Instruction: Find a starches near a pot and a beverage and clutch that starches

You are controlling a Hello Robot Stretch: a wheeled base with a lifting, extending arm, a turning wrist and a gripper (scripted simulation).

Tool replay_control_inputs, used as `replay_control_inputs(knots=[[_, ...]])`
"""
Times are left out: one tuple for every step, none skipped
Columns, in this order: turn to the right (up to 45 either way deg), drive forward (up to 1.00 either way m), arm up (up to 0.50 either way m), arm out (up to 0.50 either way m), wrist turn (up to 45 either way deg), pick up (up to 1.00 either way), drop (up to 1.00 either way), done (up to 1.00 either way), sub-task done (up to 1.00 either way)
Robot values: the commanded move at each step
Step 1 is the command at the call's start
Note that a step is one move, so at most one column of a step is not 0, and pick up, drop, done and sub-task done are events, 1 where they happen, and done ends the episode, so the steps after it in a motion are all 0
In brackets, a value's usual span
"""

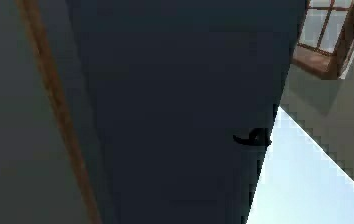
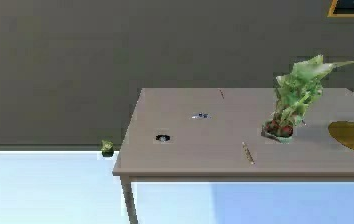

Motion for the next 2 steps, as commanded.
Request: replay_control_inputs(knots=[[-45.0,0.00,0.00,0.00,0.0,0.00,0.00,0.00,0.00],[-45.0,0.00,0.00,0.00,0.0,0.00,0.00,0.00,0.00]])
